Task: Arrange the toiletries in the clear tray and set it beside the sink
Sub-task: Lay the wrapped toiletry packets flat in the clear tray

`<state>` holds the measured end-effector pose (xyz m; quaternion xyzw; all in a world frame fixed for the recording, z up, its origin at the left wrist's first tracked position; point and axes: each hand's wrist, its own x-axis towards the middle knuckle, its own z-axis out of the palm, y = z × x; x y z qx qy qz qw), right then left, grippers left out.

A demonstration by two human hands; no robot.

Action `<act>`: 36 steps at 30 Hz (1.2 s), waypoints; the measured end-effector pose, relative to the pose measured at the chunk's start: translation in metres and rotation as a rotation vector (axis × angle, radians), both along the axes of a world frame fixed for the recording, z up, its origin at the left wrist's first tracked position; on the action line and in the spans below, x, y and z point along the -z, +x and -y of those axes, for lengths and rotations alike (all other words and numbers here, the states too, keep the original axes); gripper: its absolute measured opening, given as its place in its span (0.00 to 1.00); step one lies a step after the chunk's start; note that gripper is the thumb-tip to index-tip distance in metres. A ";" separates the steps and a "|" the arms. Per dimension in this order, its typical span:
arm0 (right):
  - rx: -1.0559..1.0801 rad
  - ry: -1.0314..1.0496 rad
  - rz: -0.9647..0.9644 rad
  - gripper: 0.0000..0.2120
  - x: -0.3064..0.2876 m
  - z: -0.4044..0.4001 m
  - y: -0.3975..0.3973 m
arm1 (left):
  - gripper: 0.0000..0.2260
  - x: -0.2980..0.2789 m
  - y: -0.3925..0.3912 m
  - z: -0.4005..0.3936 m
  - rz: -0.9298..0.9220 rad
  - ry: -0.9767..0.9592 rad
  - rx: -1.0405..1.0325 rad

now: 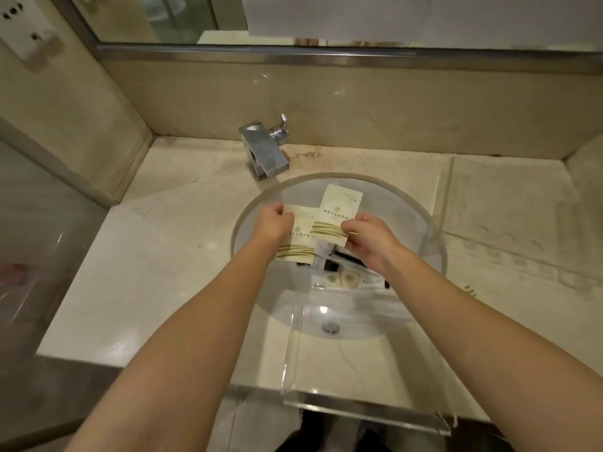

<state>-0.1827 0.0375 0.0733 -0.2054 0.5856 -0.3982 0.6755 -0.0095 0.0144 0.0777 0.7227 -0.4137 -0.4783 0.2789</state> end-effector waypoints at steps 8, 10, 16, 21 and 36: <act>-0.092 -0.076 -0.126 0.12 -0.017 -0.045 -0.012 | 0.10 -0.031 -0.013 -0.036 0.080 -0.004 0.305; -0.127 -0.094 -0.180 0.22 -0.019 -0.058 -0.014 | 0.08 -0.033 -0.015 -0.046 0.125 -0.032 0.408; -0.297 -0.158 -0.380 0.48 -0.020 -0.095 -0.021 | 0.09 -0.032 -0.030 -0.078 0.368 -0.045 0.760; -0.324 -0.124 -0.587 0.25 -0.020 -0.120 -0.028 | 0.10 -0.020 -0.035 -0.105 0.389 0.012 0.940; -0.255 -0.120 -0.837 0.26 0.003 -0.163 -0.055 | 0.13 0.003 -0.049 -0.143 0.486 0.116 1.119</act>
